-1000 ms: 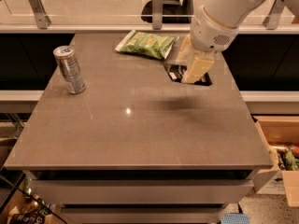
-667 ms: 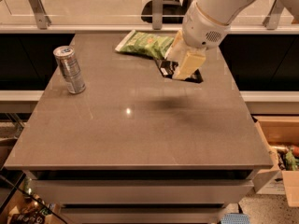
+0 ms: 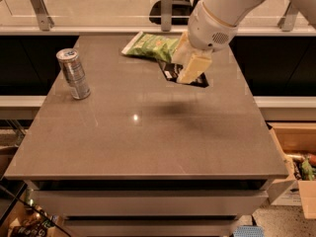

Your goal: Move rxbar chocolate near redbull can

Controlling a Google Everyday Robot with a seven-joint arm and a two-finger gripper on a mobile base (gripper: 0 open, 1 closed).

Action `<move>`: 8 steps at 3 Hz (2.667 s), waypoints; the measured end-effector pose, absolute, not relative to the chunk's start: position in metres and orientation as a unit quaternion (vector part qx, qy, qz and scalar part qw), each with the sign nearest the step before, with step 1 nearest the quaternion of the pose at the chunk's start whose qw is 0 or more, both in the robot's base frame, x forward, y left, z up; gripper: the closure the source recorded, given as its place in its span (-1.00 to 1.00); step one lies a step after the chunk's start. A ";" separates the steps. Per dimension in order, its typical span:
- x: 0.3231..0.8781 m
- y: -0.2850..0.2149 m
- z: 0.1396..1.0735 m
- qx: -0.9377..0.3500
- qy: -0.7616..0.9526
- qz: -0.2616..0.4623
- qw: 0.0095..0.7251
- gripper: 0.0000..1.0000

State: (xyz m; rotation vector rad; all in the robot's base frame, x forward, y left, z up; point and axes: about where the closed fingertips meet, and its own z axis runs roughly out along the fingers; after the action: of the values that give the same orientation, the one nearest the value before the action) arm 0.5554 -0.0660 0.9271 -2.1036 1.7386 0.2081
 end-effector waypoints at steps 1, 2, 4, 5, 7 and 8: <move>0.559 -0.041 0.931 -0.759 0.610 0.081 0.215 1.00; 0.563 -0.014 0.933 -0.764 0.600 0.084 0.222 1.00; 0.577 0.026 0.921 -0.747 0.612 0.094 0.242 1.00; 0.585 0.037 0.913 -0.734 0.620 0.099 0.257 1.00; 0.592 0.072 0.905 -0.745 0.604 0.105 0.263 1.00; 0.595 0.088 0.896 -0.753 0.598 0.113 0.252 1.00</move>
Offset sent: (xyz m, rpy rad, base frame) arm 0.0113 0.0842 0.0080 0.0579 -0.0305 0.0710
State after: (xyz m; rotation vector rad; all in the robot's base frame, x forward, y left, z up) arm 0.5953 0.0883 0.8964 -2.0480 1.6257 0.3065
